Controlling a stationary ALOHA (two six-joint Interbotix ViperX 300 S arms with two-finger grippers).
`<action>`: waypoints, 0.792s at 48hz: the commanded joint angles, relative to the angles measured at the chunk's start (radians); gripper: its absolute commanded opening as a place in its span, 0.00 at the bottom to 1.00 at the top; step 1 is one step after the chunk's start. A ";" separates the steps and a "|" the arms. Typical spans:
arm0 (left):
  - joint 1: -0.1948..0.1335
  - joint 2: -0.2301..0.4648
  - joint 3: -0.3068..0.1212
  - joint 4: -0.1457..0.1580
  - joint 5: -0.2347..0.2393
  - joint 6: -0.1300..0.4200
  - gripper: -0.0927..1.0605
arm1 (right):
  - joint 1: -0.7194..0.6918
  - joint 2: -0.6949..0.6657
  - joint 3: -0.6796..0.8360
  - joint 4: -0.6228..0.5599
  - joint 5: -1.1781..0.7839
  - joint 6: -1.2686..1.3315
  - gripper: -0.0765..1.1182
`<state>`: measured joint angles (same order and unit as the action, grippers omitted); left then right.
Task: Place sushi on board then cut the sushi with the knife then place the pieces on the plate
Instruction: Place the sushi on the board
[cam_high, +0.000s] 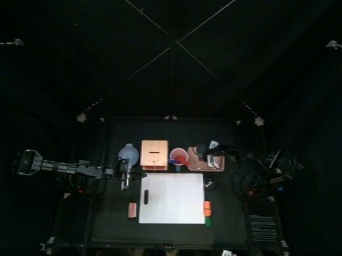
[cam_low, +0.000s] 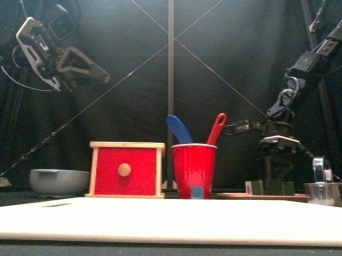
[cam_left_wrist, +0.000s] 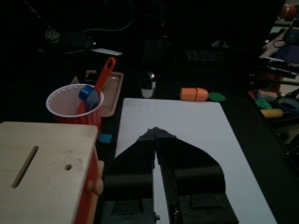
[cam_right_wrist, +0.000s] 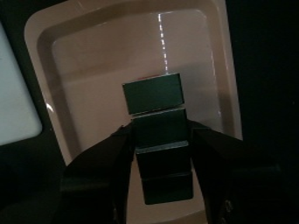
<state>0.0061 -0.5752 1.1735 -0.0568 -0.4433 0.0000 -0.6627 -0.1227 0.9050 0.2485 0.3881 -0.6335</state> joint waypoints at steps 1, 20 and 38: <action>0.002 0.002 -0.014 -0.006 -0.008 0.000 0.42 | 0.003 -0.064 -0.032 0.031 0.028 0.026 0.60; 0.000 0.000 -0.015 -0.011 -0.008 0.000 0.42 | 0.112 -0.164 -0.060 0.003 0.120 0.350 0.60; 0.000 0.000 -0.014 -0.011 -0.008 0.002 0.42 | 0.322 -0.293 -0.032 -0.144 0.132 0.848 0.60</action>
<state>0.0046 -0.5752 1.1735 -0.0660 -0.4433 0.0000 -0.3774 -0.3697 0.8790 0.1181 0.5231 0.1565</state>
